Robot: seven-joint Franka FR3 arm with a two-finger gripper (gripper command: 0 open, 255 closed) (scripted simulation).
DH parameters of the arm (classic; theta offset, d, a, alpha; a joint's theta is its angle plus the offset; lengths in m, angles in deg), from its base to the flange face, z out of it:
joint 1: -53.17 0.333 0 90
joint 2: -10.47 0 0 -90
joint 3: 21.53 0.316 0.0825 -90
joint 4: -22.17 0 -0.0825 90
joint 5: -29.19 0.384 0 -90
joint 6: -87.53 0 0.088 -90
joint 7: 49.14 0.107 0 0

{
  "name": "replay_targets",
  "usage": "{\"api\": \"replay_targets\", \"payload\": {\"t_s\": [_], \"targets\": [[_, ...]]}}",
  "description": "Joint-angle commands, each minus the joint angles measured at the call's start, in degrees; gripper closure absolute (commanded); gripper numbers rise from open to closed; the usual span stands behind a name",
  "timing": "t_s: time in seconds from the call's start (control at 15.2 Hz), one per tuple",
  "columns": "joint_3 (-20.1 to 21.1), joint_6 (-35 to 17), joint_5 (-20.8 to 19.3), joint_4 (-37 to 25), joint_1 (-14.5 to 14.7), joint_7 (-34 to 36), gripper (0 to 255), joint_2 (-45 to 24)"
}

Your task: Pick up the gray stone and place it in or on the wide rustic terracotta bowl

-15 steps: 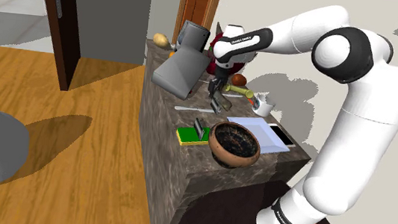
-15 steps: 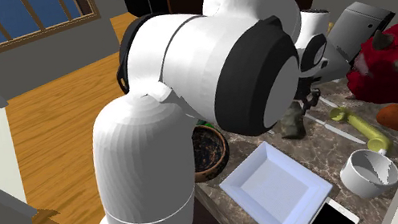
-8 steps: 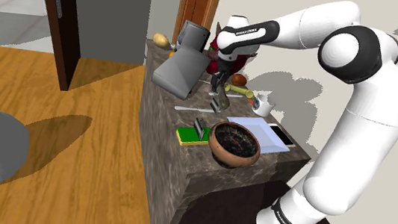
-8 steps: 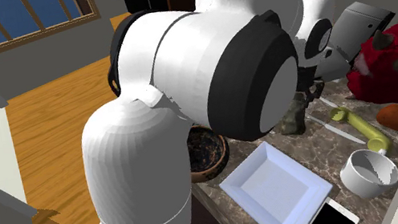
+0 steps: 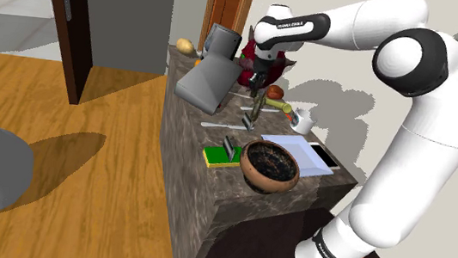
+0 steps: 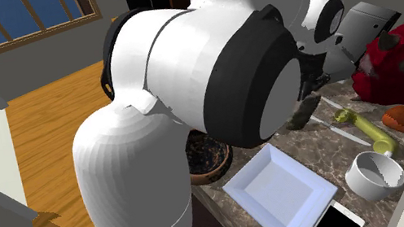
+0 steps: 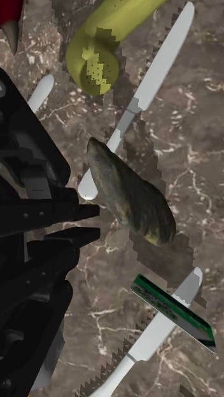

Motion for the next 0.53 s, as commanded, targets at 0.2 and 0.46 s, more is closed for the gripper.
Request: {"api": "replay_targets", "payload": {"t_s": [0.2, 0.46], "targets": [[0.0, 2.16, -0.09, -1.58, 0.05, -0.01, 255, 0.57], [-1.09, -3.0, 4.84, 7.22, -3.46, -12.25, 0, 7.83]]}}
